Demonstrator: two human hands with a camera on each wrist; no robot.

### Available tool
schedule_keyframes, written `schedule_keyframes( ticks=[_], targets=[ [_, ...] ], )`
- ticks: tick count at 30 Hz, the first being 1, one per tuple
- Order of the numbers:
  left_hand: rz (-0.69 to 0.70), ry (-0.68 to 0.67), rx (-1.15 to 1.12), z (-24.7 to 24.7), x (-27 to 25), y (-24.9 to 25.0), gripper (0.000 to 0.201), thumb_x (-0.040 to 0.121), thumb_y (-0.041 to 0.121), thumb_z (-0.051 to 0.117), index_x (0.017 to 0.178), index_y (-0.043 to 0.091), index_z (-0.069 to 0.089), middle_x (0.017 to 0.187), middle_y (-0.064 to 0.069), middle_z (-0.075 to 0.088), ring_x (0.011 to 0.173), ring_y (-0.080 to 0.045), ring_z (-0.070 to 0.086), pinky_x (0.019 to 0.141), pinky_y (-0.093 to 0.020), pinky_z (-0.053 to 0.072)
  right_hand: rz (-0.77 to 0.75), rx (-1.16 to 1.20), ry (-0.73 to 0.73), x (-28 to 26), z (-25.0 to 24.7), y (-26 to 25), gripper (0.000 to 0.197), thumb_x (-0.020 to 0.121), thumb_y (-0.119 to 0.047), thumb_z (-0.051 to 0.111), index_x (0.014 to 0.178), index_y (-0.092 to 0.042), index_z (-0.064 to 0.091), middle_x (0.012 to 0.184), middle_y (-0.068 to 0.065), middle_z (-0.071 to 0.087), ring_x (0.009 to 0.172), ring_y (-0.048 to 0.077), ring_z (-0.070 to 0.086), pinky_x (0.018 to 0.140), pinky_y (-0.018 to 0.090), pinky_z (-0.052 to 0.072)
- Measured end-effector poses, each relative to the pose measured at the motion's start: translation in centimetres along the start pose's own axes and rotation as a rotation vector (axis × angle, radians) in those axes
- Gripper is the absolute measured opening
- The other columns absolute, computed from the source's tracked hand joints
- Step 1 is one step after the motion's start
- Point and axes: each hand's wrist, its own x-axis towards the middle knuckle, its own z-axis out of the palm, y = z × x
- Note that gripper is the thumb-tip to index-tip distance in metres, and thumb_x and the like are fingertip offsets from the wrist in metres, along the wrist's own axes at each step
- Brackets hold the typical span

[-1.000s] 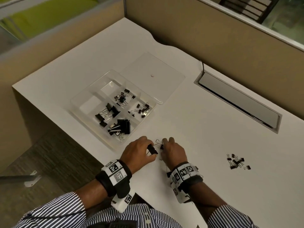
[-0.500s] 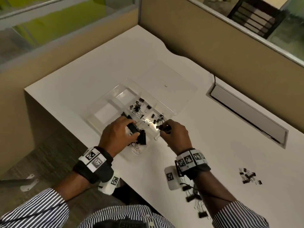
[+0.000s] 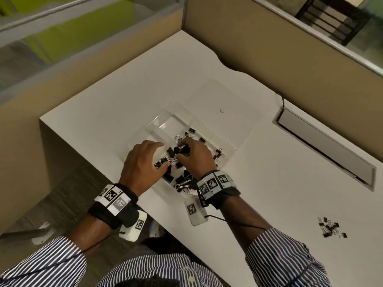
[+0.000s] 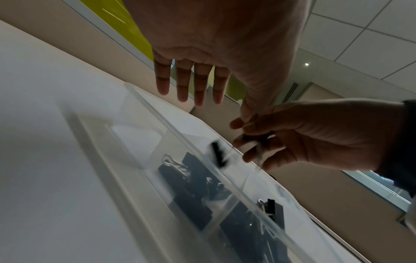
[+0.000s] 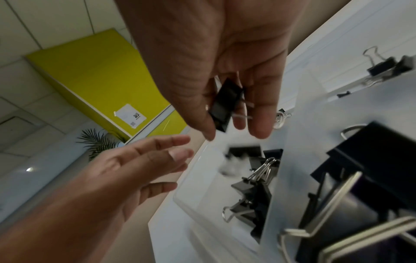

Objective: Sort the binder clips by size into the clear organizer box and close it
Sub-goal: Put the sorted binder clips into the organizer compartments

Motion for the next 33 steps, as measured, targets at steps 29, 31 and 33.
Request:
schedule_keyframes(
  ticks=[29, 31, 33],
  targets=[
    [0.310, -0.198, 0.157, 10.2, -1.7, 13.5, 0.085, 0.090, 0.054, 0.055, 0.156, 0.020, 0.015, 0.163, -0.004, 0.013, 0.151, -0.023, -0.003, 0.122, -0.048, 0.009, -0.037, -0.276, 0.050, -9.3, -7.5, 13.8, 0.063, 0.092, -0.036, 0.063, 0.149, -0.024, 0.038, 0.158, 0.010, 0.031, 0.145, 0.030, 0.027, 0.116, 0.043, 0.031],
    [0.336, -0.226, 0.177, 11.7, -1.9, 15.2, 0.087, 0.089, 0.057, 0.052, 0.156, 0.019, 0.013, 0.163, -0.006, 0.010, 0.151, -0.025, -0.002, 0.121, -0.050, 0.010, 0.005, -0.273, 0.047, -10.7, -8.6, 16.0, 0.065, 0.093, -0.038, 0.061, 0.151, -0.025, 0.035, 0.160, 0.009, 0.026, 0.147, 0.029, 0.022, 0.116, 0.042, 0.029],
    [0.355, -0.256, 0.181, 13.2, -2.1, 16.9, 0.087, 0.087, 0.061, 0.045, 0.156, 0.018, 0.014, 0.163, -0.008, 0.011, 0.151, -0.026, -0.001, 0.121, -0.050, 0.010, 0.036, -0.268, 0.054, -12.1, -9.7, 18.4, 0.066, 0.094, -0.041, 0.059, 0.152, -0.027, 0.032, 0.162, 0.008, 0.022, 0.148, 0.029, 0.020, 0.117, 0.043, 0.028]
  ],
)
